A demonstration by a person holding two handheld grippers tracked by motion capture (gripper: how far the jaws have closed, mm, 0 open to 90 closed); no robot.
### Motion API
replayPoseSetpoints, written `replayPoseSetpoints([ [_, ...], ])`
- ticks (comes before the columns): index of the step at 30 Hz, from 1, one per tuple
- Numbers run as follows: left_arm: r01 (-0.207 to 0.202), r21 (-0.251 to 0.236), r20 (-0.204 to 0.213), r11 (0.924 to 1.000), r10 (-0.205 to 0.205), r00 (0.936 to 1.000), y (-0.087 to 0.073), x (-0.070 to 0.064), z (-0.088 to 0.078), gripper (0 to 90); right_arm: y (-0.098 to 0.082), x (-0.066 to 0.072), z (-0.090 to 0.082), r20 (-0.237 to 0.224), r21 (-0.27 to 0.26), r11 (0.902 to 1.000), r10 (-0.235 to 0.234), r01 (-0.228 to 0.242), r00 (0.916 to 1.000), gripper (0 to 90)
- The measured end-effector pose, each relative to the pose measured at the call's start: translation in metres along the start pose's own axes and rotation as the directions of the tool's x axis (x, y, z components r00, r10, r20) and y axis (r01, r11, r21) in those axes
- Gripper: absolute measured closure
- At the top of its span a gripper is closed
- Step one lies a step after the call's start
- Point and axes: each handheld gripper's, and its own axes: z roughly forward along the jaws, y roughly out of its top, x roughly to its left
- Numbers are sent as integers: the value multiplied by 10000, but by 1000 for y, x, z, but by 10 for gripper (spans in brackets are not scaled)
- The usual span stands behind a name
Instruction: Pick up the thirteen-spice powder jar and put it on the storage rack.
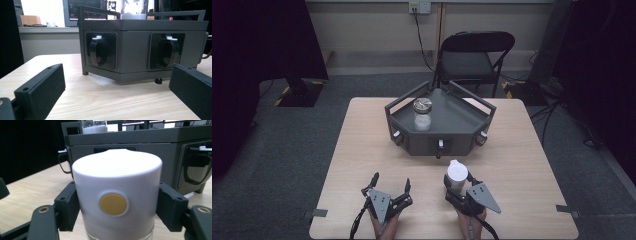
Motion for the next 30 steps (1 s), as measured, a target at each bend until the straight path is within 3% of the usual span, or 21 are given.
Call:
replayPoseSetpoints([
  [30, 2, 1, 2, 10000, -2, 10000, 0, 0, 0, 0, 9, -3, -3, -173, 161, 9998, -119, 122, 9998, 293],
])
